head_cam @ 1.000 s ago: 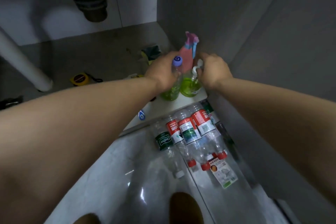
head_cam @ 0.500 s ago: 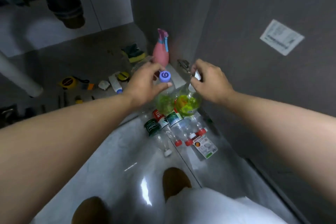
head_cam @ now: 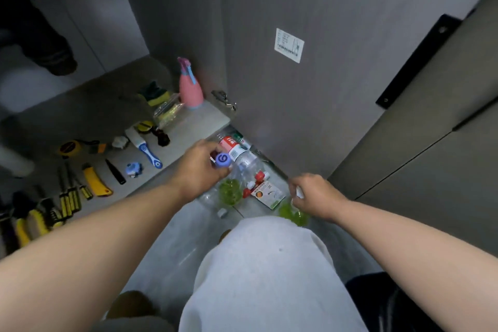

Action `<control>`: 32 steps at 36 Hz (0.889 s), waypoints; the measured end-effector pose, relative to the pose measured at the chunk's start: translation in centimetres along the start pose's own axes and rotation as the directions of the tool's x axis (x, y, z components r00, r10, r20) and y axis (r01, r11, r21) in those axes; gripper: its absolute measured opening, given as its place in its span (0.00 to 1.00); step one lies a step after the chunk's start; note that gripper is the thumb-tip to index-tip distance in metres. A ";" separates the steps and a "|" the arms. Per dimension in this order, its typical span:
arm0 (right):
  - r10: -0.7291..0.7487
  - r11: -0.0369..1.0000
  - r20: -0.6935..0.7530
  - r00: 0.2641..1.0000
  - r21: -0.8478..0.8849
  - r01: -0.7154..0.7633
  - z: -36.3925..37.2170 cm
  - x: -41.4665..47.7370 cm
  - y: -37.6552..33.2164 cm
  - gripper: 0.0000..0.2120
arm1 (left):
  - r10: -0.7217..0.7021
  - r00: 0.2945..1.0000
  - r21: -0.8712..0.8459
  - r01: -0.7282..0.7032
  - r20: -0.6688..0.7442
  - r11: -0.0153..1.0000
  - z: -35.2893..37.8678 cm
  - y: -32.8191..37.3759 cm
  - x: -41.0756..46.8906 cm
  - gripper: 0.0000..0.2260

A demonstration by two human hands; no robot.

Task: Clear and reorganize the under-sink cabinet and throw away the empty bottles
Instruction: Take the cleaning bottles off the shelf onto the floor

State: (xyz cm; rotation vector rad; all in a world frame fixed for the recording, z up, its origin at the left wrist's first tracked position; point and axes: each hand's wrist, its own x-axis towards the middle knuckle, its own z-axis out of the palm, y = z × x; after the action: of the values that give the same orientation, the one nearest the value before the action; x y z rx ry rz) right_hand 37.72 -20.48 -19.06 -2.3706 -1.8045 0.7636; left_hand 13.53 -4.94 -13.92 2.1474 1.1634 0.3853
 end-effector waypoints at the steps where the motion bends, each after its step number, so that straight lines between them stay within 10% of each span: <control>1: 0.032 0.999 0.017 0.999 0.000 -0.032 0.7 -0.2 0.5 0.05 | -0.006 1.000 0.011 0.006 0.003 1.000 0.2 -0.1 0.0 0.11; 10: 0.231 0.956 0.265 0.936 -0.241 -0.167 2.6 0.6 2.0 0.14 | -0.029 0.998 0.002 0.029 0.055 1.000 0.2 -2.4 0.0 0.14; 17: 0.091 0.801 0.080 0.993 -0.598 -0.025 3.3 3.1 -1.3 0.20 | -0.010 0.999 0.003 0.010 0.051 1.000 0.5 -4.1 0.9 0.14; 21: -0.027 0.797 0.150 0.988 -0.593 0.112 6.8 4.9 -2.3 0.22 | -0.019 0.999 -0.047 0.021 0.045 0.999 0.2 -4.7 1.1 0.14; 32: 0.205 0.822 0.077 0.976 -0.555 -0.129 13.3 10.9 -1.9 0.20 | -0.105 0.994 -0.244 0.105 0.016 0.964 -1.5 -7.4 0.9 0.12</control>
State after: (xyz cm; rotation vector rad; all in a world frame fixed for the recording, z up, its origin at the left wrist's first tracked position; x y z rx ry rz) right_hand 32.54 -13.11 -33.77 -2.9270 -2.1224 0.4635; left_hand 8.58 -0.69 -17.82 1.8651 1.1582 0.4528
